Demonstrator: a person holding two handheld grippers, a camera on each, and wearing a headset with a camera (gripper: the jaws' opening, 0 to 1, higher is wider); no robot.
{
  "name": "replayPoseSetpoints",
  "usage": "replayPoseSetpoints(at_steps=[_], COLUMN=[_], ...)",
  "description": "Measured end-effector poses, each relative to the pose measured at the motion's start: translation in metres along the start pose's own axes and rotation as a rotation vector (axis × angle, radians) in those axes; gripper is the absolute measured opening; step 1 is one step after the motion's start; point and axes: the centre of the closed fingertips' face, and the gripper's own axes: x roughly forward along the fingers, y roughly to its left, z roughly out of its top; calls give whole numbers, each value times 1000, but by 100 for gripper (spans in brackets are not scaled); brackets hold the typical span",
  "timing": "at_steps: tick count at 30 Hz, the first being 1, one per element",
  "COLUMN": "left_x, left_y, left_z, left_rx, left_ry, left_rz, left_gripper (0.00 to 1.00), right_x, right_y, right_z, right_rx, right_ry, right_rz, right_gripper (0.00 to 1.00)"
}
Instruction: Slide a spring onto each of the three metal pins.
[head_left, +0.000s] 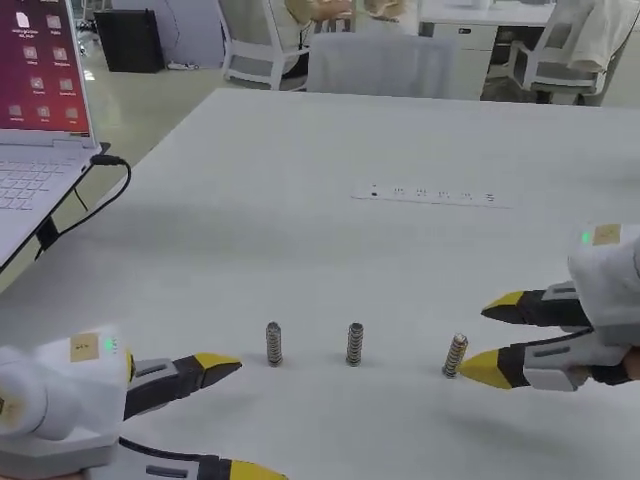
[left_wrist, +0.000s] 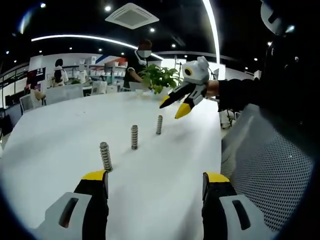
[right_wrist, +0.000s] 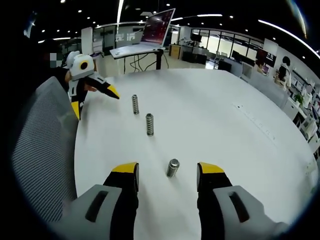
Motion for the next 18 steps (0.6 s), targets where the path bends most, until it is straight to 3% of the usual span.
replayPoseSetpoints(at_steps=[18], left_x=[-1], left_y=[1], left_z=[6], left_rx=[-25], left_ry=[-33], left_rz=[20], left_gripper=[74], right_x=[-1], right_y=[26], right_z=[-14], right_rx=[35], right_ry=[-56], right_rz=[12], right_gripper=[48])
